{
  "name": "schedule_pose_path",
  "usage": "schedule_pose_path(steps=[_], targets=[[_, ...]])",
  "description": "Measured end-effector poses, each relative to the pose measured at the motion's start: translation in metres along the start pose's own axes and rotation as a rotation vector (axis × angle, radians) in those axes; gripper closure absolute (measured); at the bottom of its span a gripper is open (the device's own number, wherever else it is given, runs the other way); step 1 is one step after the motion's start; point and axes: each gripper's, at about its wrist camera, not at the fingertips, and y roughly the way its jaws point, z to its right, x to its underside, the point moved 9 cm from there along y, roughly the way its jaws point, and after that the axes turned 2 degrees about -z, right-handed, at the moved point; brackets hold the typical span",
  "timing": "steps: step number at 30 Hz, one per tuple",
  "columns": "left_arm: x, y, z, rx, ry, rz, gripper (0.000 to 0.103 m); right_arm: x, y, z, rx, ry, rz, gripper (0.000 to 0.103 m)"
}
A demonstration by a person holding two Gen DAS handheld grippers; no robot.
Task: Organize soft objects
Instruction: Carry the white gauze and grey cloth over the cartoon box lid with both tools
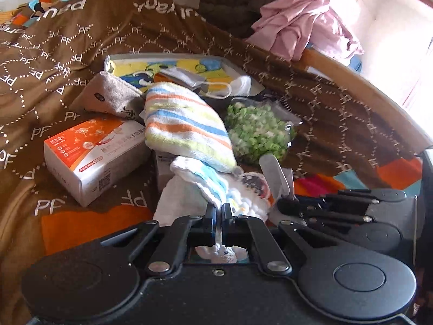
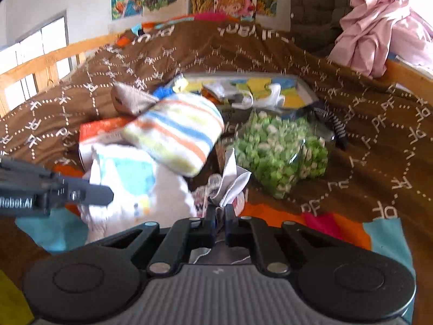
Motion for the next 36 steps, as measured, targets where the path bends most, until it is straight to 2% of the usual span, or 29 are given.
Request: schedule_pose_path(steps=[8, 18, 23, 27, 32, 36], targets=[[0.002, -0.022, 0.018, 0.012, 0.023, 0.063, 0.101, -0.017, -0.018, 0.001, 0.017, -0.004, 0.128, 0.096], [-0.016, -0.035, 0.028, 0.072, -0.003, 0.073, 0.101, -0.029, -0.033, 0.006, 0.049, -0.007, 0.217, 0.096], [-0.039, -0.040, 0.031, 0.091, -0.019, 0.109, 0.101, -0.042, -0.040, 0.011, 0.051, 0.010, 0.272, 0.096], [-0.057, -0.039, 0.035, 0.090, 0.016, 0.126, 0.101, -0.056, -0.039, 0.020, 0.057, 0.033, 0.311, 0.096], [-0.082, -0.031, 0.035, 0.084, 0.036, 0.152, 0.101, -0.094, -0.024, 0.042, 0.059, 0.060, 0.383, 0.096], [-0.114, -0.019, 0.034, 0.083, 0.059, 0.192, 0.101, -0.129, 0.001, 0.064, 0.035, 0.074, 0.398, 0.096]])
